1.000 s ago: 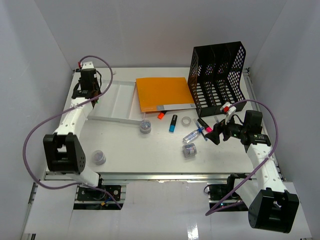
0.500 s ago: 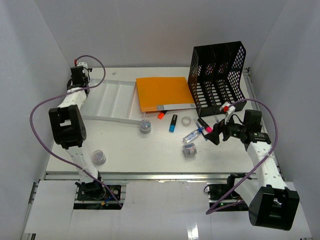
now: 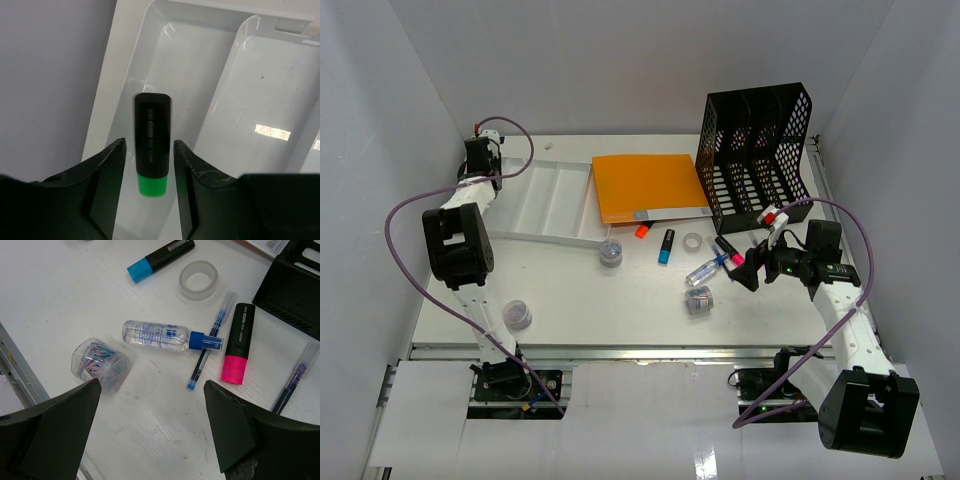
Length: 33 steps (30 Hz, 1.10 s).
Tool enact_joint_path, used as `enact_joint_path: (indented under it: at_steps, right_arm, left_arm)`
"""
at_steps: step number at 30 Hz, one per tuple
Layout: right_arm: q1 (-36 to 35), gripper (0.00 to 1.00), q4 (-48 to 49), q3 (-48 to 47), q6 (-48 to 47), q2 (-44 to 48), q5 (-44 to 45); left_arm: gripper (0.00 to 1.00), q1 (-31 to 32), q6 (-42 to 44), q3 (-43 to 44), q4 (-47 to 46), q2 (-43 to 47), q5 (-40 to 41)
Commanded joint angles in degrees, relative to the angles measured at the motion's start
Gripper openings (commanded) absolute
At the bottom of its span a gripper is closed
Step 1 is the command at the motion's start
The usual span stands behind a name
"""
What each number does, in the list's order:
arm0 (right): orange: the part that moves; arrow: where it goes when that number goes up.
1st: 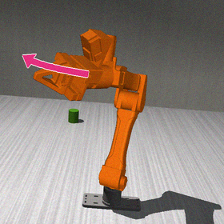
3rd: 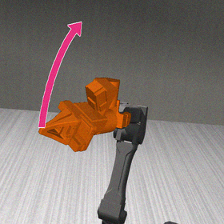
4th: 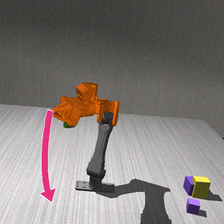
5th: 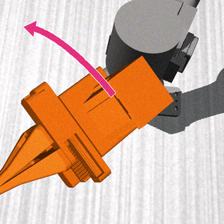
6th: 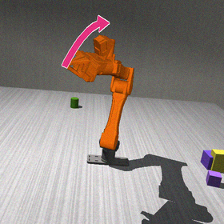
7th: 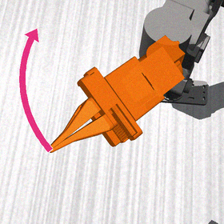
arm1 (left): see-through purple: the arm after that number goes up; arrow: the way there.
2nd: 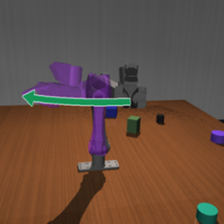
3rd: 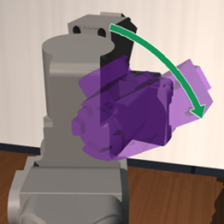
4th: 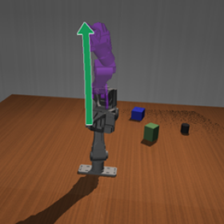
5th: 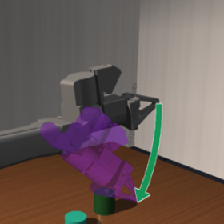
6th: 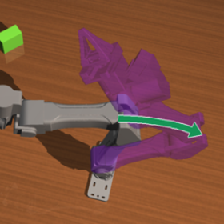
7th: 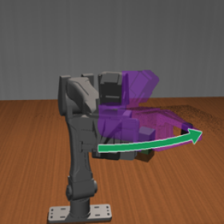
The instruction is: Organize the desk
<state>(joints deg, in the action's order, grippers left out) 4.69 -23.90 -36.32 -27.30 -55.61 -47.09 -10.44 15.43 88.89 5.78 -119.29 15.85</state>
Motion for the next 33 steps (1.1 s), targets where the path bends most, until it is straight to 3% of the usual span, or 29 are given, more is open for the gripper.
enact_joint_path:
  at_steps: [1,2,7,10,11,13,16,19,22,24,28,33]
  right_arm:
    - [-0.4,0.9,-0.2,-2.4,-0.8,0.0,-0.9]
    - [-0.4,0.9,-0.2,-2.3,-0.9,0.1,-0.8]
    - [-0.3,0.9,-0.2,-2.1,-1.4,0.3,-0.7]
    - [-0.4,0.9,-0.4,-1.9,-2.4,0.2,-1.0]
    - [-0.4,0.9,-0.7,-1.9,-3.1,0.2,-1.5]
    - [-0.4,0.9,-1.1,-1.6,-4.5,0.0,-2.5]
    - [-0.8,0.9,-1.1,-1.2,-6.4,-0.5,-3.9]
    - [-2.7,0.92,-1.0,-2.1,-4.8,-2.2,-3.6]
    - [-9.2,0.97,-0.8,-5.7,0.6,-5.3,5.8]
    - [-18.6,0.96,-2.0,-10.7,4.8,-8.0,13.8]
    - [-29.4,0.95,-2.8,-17.7,12.9,-13.4,21.7]
    - [-35.9,0.97,-3.1,-26.0,26.3,-25.7,33.9]
  left_arm:
    - [0.72,-0.5,-1.5,-0.9,-1.0,3.1,0.0]
    - [0.83,-0.4,-1.9,-1.5,-1.1,3.4,0.3]
    - [0.86,-0.4,-3.7,-2.8,-0.7,6.1,-0.8]
    - [0.86,-0.4,-7.3,-1.9,1.5,9.0,-5.4]
    - [0.86,-0.4,-10.2,-1.2,3.3,9.8,-9.8]
    - [0.98,-0.4,-16.0,-0.9,6.3,12.5,-17.7]
    - [0.98,-0.4,-22.7,-4.4,6.6,17.3,-34.2]
    - [0.98,-0.4,-29.6,-12.0,3.3,23.4,-44.4]
    - [0.98,-0.4,-37.2,-26.6,-3.8,34.5,-54.8]
    - [0.98,-0.4,-39.8,-33.3,-10.3,40.4,-57.2]
    - [0.98,-0.4,-42.8,-47.9,-16.2,55.2,-58.3]
    - [0.98,-0.4,-41.2,-56.5,-13.3,68.2,-52.5]
